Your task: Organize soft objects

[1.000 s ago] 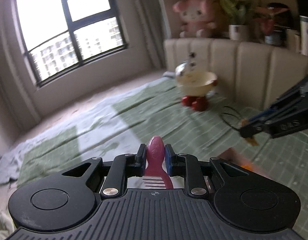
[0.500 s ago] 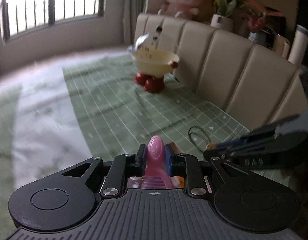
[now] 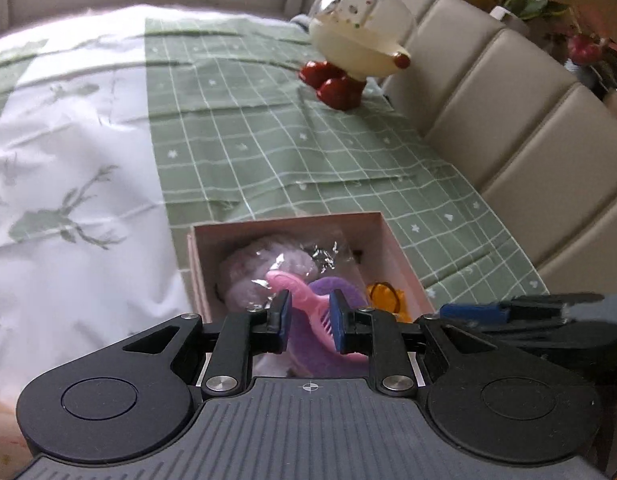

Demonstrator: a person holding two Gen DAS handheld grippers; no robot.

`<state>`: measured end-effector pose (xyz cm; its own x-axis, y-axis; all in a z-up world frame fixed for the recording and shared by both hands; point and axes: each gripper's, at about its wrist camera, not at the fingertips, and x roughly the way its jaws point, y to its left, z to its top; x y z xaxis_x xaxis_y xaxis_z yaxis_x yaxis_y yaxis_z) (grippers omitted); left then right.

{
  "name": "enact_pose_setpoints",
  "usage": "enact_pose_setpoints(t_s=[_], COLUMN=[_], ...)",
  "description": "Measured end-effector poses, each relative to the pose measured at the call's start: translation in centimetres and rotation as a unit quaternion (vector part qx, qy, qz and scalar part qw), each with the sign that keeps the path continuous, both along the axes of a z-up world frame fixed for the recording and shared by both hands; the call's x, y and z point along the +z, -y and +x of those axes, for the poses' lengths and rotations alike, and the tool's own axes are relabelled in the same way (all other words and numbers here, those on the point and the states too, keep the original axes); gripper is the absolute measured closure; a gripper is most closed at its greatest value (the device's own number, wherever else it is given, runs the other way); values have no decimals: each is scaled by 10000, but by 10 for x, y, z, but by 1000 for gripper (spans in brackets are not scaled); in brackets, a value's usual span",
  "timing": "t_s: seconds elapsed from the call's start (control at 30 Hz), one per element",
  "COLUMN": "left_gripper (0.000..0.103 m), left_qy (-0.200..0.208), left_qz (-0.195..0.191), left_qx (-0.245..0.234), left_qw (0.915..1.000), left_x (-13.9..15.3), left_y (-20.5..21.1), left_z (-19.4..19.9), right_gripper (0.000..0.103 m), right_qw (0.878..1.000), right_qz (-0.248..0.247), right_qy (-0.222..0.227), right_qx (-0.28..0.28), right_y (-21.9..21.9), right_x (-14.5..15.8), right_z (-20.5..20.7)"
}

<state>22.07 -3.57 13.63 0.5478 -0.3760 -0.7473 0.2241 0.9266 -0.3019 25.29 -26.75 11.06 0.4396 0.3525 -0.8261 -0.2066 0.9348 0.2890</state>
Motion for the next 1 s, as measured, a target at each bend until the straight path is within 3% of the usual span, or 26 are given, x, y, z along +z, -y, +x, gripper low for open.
enact_pose_setpoints(t_s=[0.1, 0.17, 0.37, 0.5, 0.6, 0.7, 0.77, 0.87, 1.0], left_gripper=[80, 80, 80, 80, 78, 78, 78, 78, 74], left_qy=[109, 197, 331, 291, 307, 349, 331, 154, 471], left_qz=[-167, -238, 427, 514, 988, 1681, 1875, 1631, 1082], left_qx=[-84, -108, -258, -328, -375, -424, -410, -198, 436], left_qw=[9998, 9995, 9982, 9977, 9939, 9842, 9809, 9863, 9921], left_x=[8, 13, 7, -12, -33, -57, -71, -97, -110], left_y=[-12, -22, -44, -69, -82, -90, -94, -94, -91], left_z=[-16, -31, -86, -136, -168, -193, -206, -219, -228], right_gripper=[51, 48, 46, 46, 45, 37, 36, 35, 32], right_qw=[9994, 9983, 9954, 9955, 9956, 9943, 9939, 9927, 9918], right_qz=[54, 79, -63, -199, -171, -199, -259, -558, -931], right_qy=[228, 365, 542, 633, 703, 841, 865, 881, 739], right_qx=[-258, -450, -794, -676, -595, -622, -635, -610, -457], right_y=[3, 5, 1, -21, -45, -77, -95, -121, -136], right_x=[8, 13, 12, 8, 3, -11, -25, -53, -90], right_z=[-9, -17, -53, -83, -108, -139, -159, -187, -205])
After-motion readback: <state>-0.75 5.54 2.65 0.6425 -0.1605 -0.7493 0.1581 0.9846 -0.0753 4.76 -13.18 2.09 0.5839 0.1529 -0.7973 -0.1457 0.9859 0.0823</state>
